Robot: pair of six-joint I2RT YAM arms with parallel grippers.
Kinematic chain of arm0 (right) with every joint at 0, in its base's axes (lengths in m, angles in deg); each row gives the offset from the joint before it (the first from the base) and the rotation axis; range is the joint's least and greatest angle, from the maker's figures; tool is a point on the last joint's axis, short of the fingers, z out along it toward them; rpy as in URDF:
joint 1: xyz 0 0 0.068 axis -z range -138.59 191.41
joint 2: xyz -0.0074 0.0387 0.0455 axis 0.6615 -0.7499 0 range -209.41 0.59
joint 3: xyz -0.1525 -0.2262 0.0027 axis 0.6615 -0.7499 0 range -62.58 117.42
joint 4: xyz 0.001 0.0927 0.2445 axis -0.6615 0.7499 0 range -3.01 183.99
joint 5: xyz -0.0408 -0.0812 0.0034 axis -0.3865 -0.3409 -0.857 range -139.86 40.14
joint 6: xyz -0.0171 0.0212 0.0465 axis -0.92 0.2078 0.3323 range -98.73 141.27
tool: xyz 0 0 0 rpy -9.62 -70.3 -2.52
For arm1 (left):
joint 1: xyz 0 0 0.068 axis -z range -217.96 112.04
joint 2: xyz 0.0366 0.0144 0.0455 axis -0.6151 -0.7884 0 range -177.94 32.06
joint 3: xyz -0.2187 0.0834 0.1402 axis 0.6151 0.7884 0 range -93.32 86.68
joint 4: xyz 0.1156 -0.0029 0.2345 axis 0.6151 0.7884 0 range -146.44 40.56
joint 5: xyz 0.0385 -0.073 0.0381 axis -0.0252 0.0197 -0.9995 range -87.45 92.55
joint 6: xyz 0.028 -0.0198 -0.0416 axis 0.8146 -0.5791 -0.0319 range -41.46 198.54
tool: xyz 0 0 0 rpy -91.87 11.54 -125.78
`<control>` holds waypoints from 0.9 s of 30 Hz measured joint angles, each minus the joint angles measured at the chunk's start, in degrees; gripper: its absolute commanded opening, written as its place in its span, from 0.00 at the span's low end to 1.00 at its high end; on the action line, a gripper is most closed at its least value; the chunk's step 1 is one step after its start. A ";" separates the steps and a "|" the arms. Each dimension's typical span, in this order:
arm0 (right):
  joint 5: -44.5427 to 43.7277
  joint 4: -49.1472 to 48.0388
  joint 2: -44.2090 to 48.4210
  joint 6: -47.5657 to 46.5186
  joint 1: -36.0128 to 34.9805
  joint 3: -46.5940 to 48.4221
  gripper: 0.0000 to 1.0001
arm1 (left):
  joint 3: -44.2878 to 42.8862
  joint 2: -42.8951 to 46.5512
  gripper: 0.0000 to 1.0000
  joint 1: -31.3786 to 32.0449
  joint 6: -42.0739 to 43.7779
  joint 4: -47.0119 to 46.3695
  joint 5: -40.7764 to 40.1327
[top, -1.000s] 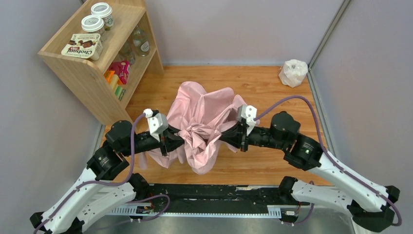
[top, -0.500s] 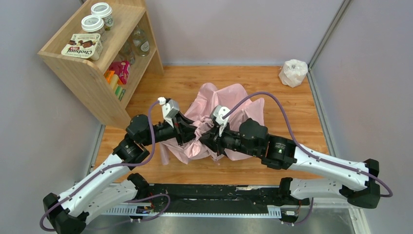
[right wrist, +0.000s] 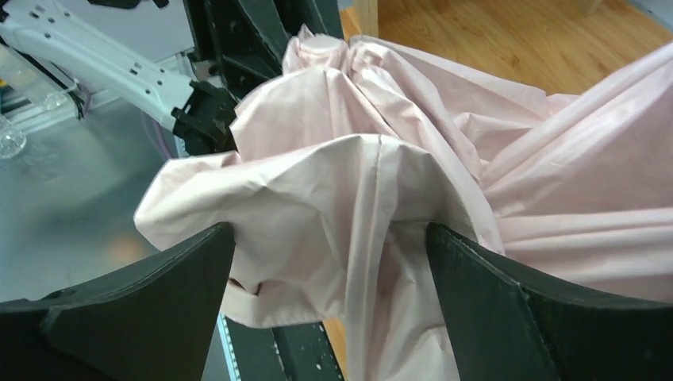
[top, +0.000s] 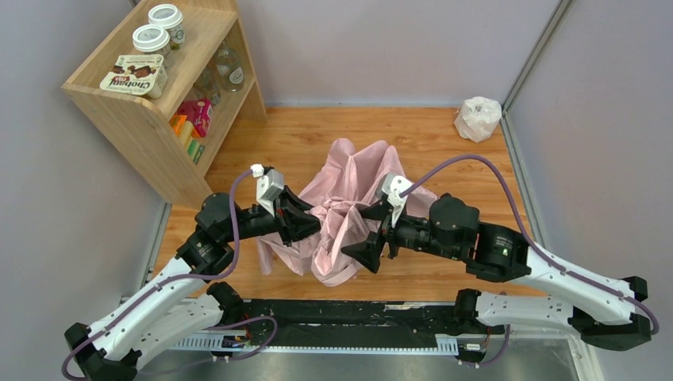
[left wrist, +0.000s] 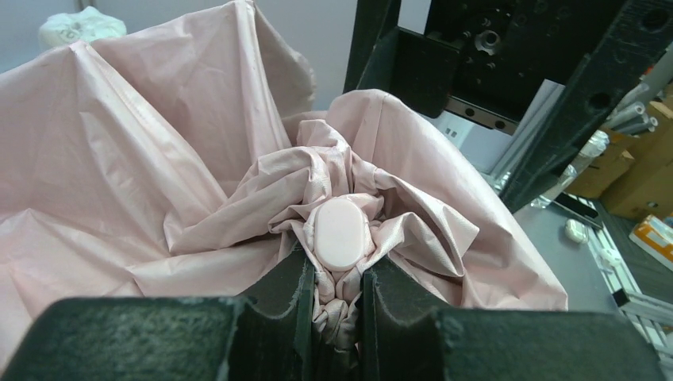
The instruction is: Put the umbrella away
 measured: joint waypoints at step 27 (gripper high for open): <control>10.73 1.03 3.23 -4.44 4.85 -2.14 1.00 | -0.35 1.36 0.00 0.31 -2.29 -3.89 14.12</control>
